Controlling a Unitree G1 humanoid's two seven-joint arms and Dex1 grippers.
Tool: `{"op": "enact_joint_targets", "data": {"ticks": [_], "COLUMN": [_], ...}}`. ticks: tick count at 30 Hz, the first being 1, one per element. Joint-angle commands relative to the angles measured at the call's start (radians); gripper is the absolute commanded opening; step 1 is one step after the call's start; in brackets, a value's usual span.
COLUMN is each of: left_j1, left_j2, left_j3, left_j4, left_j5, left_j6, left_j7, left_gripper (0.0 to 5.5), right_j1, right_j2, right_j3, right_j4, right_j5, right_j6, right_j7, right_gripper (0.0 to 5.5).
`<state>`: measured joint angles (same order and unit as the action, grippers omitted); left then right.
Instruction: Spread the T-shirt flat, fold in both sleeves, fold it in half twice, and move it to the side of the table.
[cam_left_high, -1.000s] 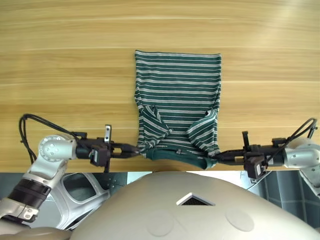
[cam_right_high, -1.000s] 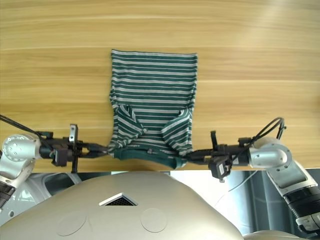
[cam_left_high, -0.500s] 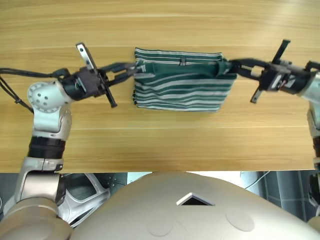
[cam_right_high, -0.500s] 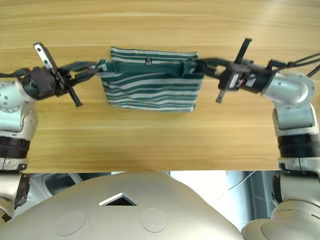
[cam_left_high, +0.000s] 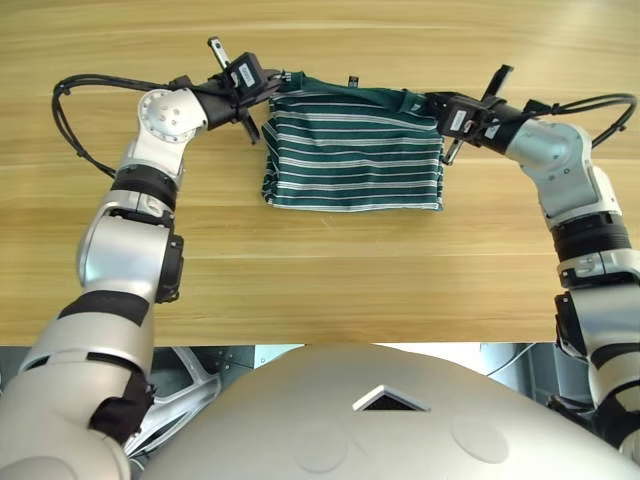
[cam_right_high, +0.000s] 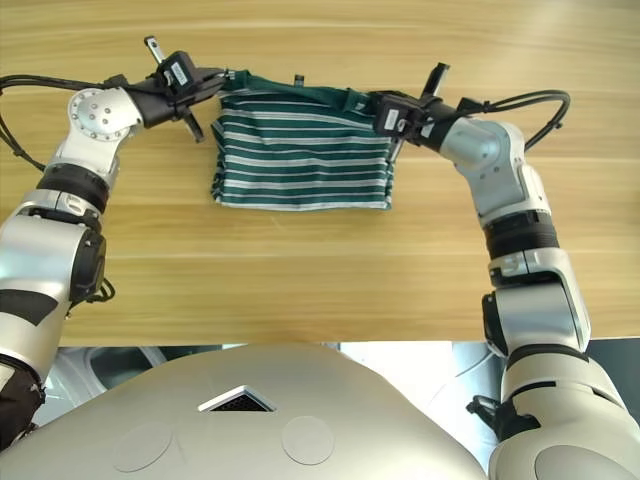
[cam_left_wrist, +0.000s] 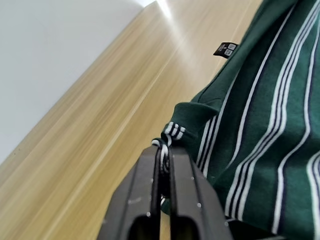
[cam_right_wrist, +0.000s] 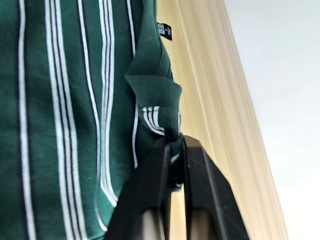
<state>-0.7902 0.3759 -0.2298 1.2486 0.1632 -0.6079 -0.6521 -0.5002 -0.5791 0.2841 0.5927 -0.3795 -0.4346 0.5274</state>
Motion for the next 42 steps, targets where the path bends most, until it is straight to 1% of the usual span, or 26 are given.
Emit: {"op": "enact_joint_targets", "data": {"ticks": [1, 4, 8, 13, 20, 22, 24, 25, 26, 28, 31, 35, 36, 38, 40, 42], "left_j1": [-0.054, -0.065, -0.071, -0.064, -0.036, -0.026, -0.017, -0.015, -0.016, -0.024, -0.049, -0.102, -0.112, -0.126, -0.142, -0.147], "left_j2": [-0.038, -0.059, -0.078, -0.095, -0.125, -0.136, -0.146, -0.148, -0.149, -0.146, -0.133, -0.103, -0.099, -0.099, -0.1, -0.101], "left_j3": [0.004, 0.014, -0.001, -0.042, -0.073, -0.072, -0.047, -0.031, -0.013, 0.027, 0.123, 0.323, 0.362, 0.438, 0.591, 0.725], "left_j4": [0.07, 0.095, 0.11, 0.121, 0.134, 0.137, 0.139, 0.139, 0.139, 0.138, 0.133, 0.127, 0.127, 0.127, 0.125, 0.123], "left_j5": [0.049, 0.077, 0.134, 0.218, 0.29, 0.295, 0.272, 0.258, 0.244, 0.213, 0.141, -0.018, -0.046, -0.105, -0.244, -0.366], "left_j6": [0.069, 0.118, 0.171, 0.215, 0.259, 0.282, 0.302, 0.309, 0.319, 0.339, 0.364, 0.414, 0.429, 0.457, 0.501, 0.548], "left_j7": [0.111, 0.197, 0.31, 0.375, 0.377, 0.353, 0.303, 0.284, 0.275, 0.275, 0.319, 0.38, 0.389, 0.4, 0.395, 0.38], "left_gripper": [0.04, 0.04, 0.04, 0.04, 0.04, 0.04, 0.04, 0.4, 0.55, 0.8, 1.26, 1.76, 1.97, 2.0, 2.0, 2.0], "right_j1": [-0.084, -0.139, -0.191, -0.224, -0.239, -0.244, -0.25, -0.252, -0.256, -0.265, -0.282, -0.321, -0.331, -0.347, -0.351, -0.336], "right_j2": [0.046, 0.083, 0.137, 0.186, 0.223, 0.235, 0.247, 0.251, 0.253, 0.254, 0.257, 0.271, 0.273, 0.273, 0.268, 0.269], "right_j3": [0.023, 0.036, 0.077, 0.112, 0.145, 0.13, 0.099, 0.085, 0.068, 0.028, -0.055, -0.225, -0.27, -0.339, -0.368, -0.359], "right_j4": [0.115, 0.219, 0.349, 0.465, 0.556, 0.576, 0.598, 0.608, 0.617, 0.633, 0.652, 0.68, 0.686, 0.697, 0.708, 0.708], "right_j5": [-0.055, -0.093, -0.143, -0.172, -0.191, -0.176, -0.147, -0.133, -0.116, -0.08, 0.005, 0.179, 0.226, 0.298, 0.32, 0.31], "right_j6": [0.025, 0.064, 0.086, 0.084, 0.082, 0.094, 0.109, 0.113, 0.115, 0.117, 0.11, 0.115, 0.12, 0.134, 0.145, 0.126], "right_j7": [-0.081, -0.16, -0.242, -0.292, -0.318, -0.331, -0.349, -0.353, -0.359, -0.373, -0.368, -0.331, -0.318, -0.303, -0.302, -0.283], "right_gripper": [0.12, 0.12, 0.12, 0.12, 0.12, 0.12, 0.12, 0.5, 0.66, 0.97, 1.48, 2.04, 2.28, 2.56, 2.96, 3.32]}}
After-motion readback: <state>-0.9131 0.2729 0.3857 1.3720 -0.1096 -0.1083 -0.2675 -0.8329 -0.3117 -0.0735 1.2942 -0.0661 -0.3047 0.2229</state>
